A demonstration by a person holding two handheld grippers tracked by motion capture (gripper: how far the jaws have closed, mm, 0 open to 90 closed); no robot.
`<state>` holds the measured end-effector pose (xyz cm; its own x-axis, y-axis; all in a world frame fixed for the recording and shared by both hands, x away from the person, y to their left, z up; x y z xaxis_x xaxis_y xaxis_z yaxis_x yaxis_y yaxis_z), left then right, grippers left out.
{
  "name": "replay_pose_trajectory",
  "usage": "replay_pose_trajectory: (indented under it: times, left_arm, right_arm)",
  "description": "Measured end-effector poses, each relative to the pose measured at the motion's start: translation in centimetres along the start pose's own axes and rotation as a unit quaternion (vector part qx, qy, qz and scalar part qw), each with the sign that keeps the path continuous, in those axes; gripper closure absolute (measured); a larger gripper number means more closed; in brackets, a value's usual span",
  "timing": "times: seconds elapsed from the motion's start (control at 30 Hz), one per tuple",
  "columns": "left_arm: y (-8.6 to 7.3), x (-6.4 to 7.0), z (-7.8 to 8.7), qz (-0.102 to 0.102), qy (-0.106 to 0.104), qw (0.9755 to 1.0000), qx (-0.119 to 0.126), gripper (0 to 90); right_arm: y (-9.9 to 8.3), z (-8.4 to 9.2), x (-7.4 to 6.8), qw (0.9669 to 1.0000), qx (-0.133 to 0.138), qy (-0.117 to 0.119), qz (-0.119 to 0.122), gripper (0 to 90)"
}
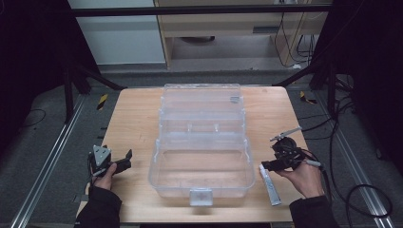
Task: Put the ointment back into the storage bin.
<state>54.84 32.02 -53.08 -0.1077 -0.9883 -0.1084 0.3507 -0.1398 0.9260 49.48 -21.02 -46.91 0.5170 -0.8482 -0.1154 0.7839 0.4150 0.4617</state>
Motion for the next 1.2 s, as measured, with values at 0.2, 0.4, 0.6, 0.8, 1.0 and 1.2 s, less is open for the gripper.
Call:
replay_pose_trajectory:
  times: [0.2,0.4,0.6,0.8,1.0,1.2]
  left_arm:
    - [0.0,0.0,0.0,0.000,0.000,1.0000,0.000,1.6]
    - [0.0,0.0,0.0,0.001,0.000,1.0000,0.000,1.6]
    - [0.0,0.0,0.0,0.002,0.000,1.0000,0.000,1.6]
    - [0.0,0.0,0.0,0.002,0.000,1.0000,0.000,1.6]
    - [0.0,0.0,0.0,0.002,0.000,1.0000,0.000,1.6]
    - [0.0,0.0,0.0,0.002,0.000,1.0000,0.000,1.6]
  right_arm:
    - [-0.6,-0.8,-0.2,0.9994,-0.031,0.006,-0.013,42.1]
    - [-1.4,-1.6,-0.1,0.9982,-0.055,0.007,-0.022,45.8]
    - [-1.8,-2.3,-0.4,0.9965,-0.081,0.004,-0.021,46.7]
    - [-2.4,-3.2,-0.3,0.9948,-0.098,0.005,-0.026,47.7]
    - [-2.8,-3.6,-0.1,0.9940,-0.105,0.001,-0.028,50.3]
    - [-3.2,-4.5,-0.2,0.9927,-0.116,0.004,-0.033,52.0]
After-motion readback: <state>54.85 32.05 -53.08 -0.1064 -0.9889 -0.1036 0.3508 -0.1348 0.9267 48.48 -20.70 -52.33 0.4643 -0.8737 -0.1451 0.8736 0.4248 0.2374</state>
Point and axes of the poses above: each handheld gripper's, and its own axes: z roughly backward along the jaws, y roughly out of its top, x roughly to its right, the point moved 8 cm from there along -z, roughly forward along the jaws, and after that the axes turned 5 degrees about y, right-handed, at the moved point
